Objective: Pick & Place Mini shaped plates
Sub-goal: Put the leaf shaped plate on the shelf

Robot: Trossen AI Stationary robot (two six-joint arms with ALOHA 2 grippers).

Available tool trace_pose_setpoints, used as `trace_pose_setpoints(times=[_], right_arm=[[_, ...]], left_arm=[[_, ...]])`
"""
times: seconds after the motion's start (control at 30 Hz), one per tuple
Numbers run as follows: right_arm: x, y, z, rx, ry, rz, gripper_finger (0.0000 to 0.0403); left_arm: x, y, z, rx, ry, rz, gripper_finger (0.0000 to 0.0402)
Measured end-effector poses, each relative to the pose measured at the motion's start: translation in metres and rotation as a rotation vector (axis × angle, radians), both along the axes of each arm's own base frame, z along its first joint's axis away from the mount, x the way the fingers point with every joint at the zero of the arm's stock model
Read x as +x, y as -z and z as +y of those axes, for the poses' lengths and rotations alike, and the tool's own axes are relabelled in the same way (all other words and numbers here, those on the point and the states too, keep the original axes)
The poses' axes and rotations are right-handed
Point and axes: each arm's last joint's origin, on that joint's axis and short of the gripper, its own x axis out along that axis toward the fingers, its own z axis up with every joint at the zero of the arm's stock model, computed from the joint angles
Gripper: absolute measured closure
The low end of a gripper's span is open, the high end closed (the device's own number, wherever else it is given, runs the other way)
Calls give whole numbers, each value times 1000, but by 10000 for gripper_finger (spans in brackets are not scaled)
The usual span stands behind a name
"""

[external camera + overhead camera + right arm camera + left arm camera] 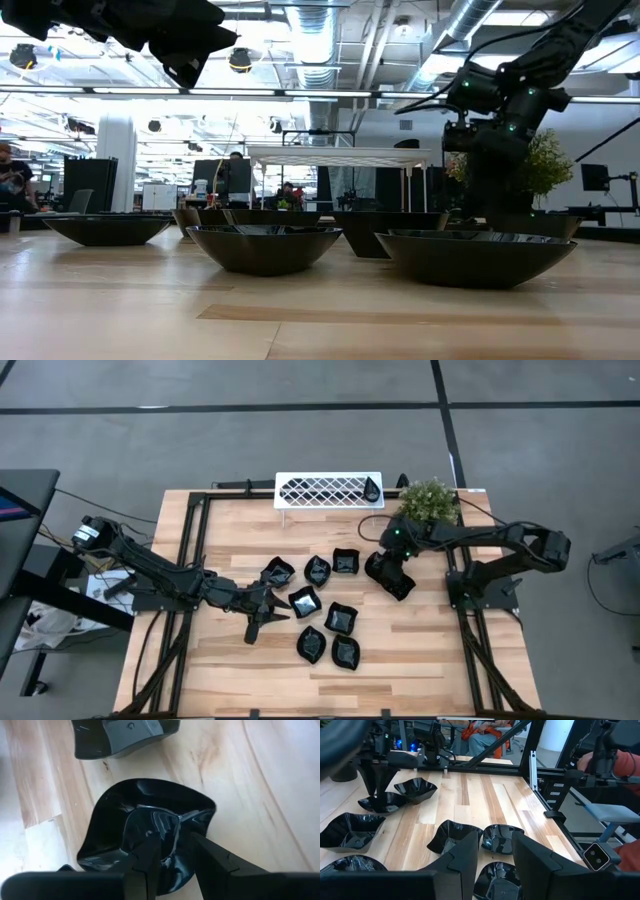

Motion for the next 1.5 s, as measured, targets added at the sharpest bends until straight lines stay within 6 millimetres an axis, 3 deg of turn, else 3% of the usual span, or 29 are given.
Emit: trace_pose_setpoints(times=[0.33, 0.77, 1.5], right_arm=[[-3, 0, -6, -5, 22, 0, 301], [-4, 3, 2, 24, -9, 51, 301], [-5, 1, -6, -81, 13, 61, 301]], left_arm=[[0, 0, 0, 0, 0, -2, 279], [0, -1, 0, -4, 0, -10, 279], [1, -1, 0, -6, 1, -14, 279]])
